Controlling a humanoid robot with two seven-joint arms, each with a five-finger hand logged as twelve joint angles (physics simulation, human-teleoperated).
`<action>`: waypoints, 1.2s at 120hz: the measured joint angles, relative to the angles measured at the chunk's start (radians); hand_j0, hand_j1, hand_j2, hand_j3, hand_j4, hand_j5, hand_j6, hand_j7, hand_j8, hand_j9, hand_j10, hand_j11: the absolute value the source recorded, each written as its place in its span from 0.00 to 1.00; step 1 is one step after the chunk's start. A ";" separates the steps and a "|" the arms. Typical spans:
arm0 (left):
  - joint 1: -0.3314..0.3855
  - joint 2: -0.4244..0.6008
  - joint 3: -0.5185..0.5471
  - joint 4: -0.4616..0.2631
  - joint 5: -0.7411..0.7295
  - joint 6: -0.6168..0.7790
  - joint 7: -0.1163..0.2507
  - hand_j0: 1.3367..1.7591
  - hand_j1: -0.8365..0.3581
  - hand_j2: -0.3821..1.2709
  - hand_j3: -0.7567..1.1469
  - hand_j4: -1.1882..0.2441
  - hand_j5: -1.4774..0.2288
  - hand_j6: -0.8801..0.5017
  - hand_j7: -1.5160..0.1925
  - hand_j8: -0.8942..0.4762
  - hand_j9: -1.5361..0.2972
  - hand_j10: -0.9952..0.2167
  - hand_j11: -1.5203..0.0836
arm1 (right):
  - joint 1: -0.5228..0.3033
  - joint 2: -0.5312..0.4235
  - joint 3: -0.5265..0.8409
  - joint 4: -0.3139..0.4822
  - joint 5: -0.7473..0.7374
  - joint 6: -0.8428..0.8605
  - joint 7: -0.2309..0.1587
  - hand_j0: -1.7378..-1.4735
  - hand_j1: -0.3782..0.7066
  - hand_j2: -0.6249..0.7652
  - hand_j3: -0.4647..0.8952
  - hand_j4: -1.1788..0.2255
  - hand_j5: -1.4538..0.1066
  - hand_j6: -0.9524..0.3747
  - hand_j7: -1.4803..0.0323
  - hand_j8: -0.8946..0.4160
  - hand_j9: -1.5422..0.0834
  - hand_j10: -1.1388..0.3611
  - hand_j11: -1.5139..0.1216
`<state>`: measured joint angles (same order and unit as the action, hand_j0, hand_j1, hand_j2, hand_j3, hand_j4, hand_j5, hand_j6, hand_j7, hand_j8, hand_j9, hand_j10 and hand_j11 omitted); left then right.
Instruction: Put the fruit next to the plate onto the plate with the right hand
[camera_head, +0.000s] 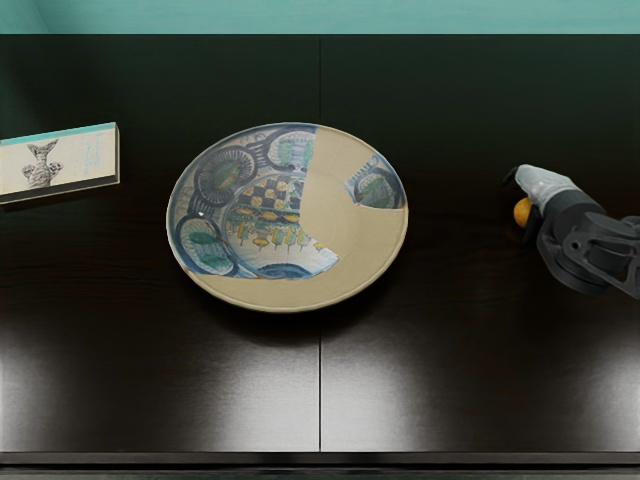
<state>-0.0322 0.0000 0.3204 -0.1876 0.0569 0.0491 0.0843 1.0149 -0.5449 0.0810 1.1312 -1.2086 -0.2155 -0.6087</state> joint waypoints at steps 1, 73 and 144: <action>0.000 0.000 0.000 0.000 0.000 0.000 0.000 0.76 0.99 0.23 0.40 0.83 0.87 0.64 0.89 0.65 0.84 0.82 0.95 | 0.000 0.001 -0.001 -0.001 0.000 -0.001 0.000 0.30 0.34 0.41 0.34 0.63 0.69 0.50 0.73 0.46 0.72 0.57 0.70; 0.000 0.000 0.000 0.000 0.000 0.000 0.000 0.76 0.99 0.23 0.40 0.83 0.87 0.64 0.89 0.65 0.84 0.82 0.95 | -0.002 -0.027 -0.011 0.019 0.009 -0.030 -0.002 0.31 0.56 0.43 0.34 0.46 0.48 0.36 0.52 0.39 0.51 0.40 0.49; 0.000 0.000 0.000 0.000 0.000 0.000 0.000 0.76 0.99 0.23 0.40 0.83 0.87 0.64 0.89 0.65 0.84 0.82 0.95 | -0.019 -0.025 -0.009 -0.006 0.011 -0.025 -0.001 0.58 0.52 0.32 0.47 0.31 0.39 0.41 0.37 0.39 0.40 0.32 0.36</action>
<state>-0.0322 0.0000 0.3204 -0.1880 0.0568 0.0491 0.0843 0.9962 -0.5703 0.0721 1.1249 -1.1976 -0.2408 -0.6093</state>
